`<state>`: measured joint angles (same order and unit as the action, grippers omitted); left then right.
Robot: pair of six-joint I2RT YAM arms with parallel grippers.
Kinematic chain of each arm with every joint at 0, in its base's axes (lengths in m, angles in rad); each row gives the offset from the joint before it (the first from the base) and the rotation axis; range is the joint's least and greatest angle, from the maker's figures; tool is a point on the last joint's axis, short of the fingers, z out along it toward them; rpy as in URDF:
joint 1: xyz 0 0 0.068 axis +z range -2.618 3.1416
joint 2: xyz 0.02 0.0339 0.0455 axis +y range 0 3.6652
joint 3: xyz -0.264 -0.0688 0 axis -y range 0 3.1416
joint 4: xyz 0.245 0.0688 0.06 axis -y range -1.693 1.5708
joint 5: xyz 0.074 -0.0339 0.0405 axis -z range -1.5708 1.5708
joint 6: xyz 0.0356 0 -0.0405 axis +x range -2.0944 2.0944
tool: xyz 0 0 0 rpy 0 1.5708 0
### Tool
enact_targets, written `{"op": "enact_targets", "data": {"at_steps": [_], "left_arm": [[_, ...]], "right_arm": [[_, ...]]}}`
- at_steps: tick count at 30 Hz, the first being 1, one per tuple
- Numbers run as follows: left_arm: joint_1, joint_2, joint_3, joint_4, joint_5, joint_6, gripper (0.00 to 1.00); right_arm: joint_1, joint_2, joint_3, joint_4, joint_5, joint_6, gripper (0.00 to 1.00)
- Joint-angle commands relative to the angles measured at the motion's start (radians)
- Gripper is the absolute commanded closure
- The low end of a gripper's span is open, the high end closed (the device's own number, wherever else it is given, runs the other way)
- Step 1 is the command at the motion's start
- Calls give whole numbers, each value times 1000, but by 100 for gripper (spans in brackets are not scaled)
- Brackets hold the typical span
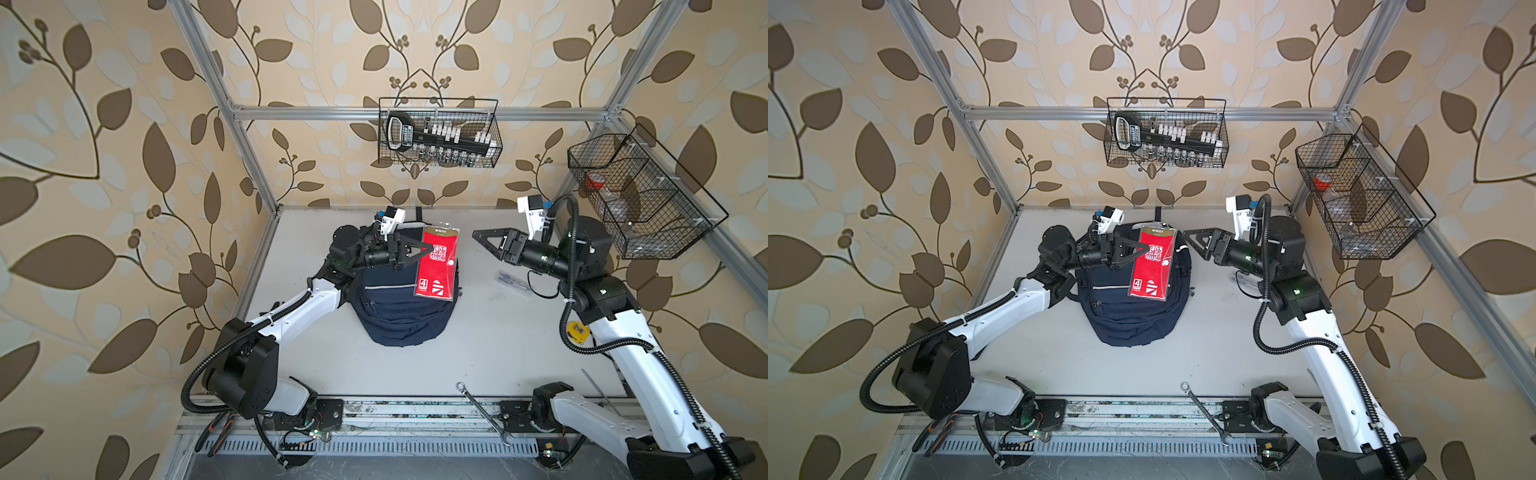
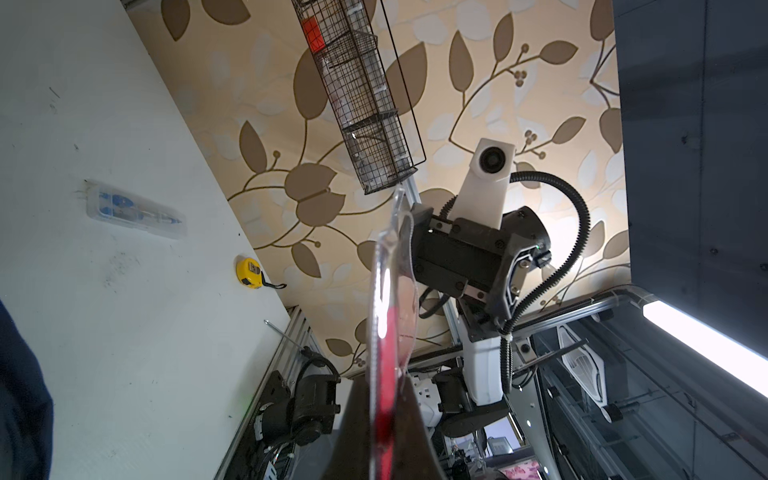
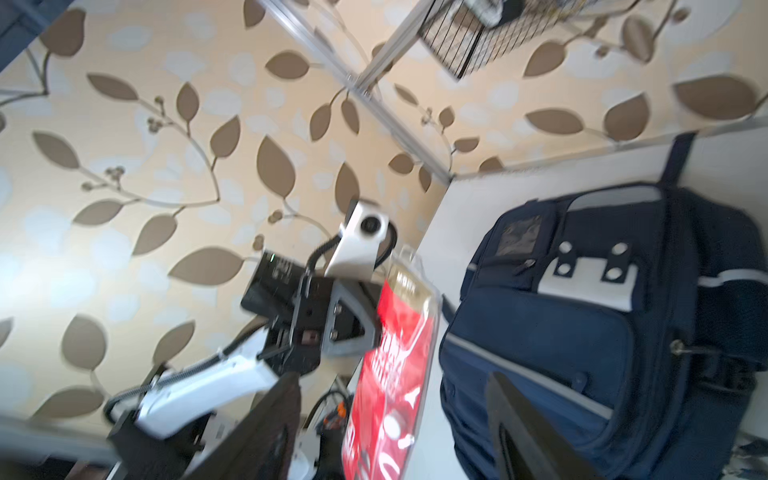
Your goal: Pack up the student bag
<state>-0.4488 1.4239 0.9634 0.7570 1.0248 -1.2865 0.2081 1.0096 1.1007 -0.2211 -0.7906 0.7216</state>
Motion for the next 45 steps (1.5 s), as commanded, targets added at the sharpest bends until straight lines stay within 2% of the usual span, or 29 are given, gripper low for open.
{"op": "enact_targets", "data": {"at_steps": [1,3,6,10,13,19,24,28,30,31,32,33,34,35,37,38,40,42,45], "left_arm": [[7,-22,46,162,142,-57,100],[8,-26,44,168,155,-56,100],[8,-18,44,199,158,-77,100],[7,10,47,302,153,-148,100],[8,10,44,325,137,-165,100],[7,10,40,344,124,-174,100],[7,10,39,352,126,-180,100],[7,37,34,355,122,-180,100],[8,41,32,350,119,-175,100],[8,41,34,333,117,-160,100],[8,37,38,286,116,-125,100],[7,31,45,211,112,-76,86],[7,25,52,103,101,-2,57],[7,-13,66,-35,82,103,49],[7,-66,121,-382,0,344,42],[7,-101,163,-611,-106,487,36],[4,-148,226,-917,-336,693,29],[-1,-179,256,-1116,-591,829,27],[-18,-186,268,-1280,-756,1004,32]], "right_arm": [[2,-40,-120,157,-332,-2,30],[36,-59,-161,190,-356,18,33],[133,-59,-155,67,-264,-77,39],[214,-47,-178,120,-190,-39,48],[240,-26,-182,163,-171,-10,55],[282,1,-158,170,-129,-10,75],[284,2,-156,179,-110,5,84],[284,-3,-154,178,-90,12,86],[283,-6,-151,178,-86,12,90],[283,-9,-151,175,-79,12,95],[283,-10,-143,164,-69,5,100],[283,-12,-137,147,-57,-3,100],[284,-12,-127,127,-37,-11,100],[283,-17,-115,107,-14,-18,100],[280,-19,-91,60,50,-33,100],[278,-17,-73,24,94,-42,100],[257,-16,-41,-51,203,-47,100],[196,-8,-15,-132,288,-36,100],[65,17,-2,-259,355,-13,100]]}}
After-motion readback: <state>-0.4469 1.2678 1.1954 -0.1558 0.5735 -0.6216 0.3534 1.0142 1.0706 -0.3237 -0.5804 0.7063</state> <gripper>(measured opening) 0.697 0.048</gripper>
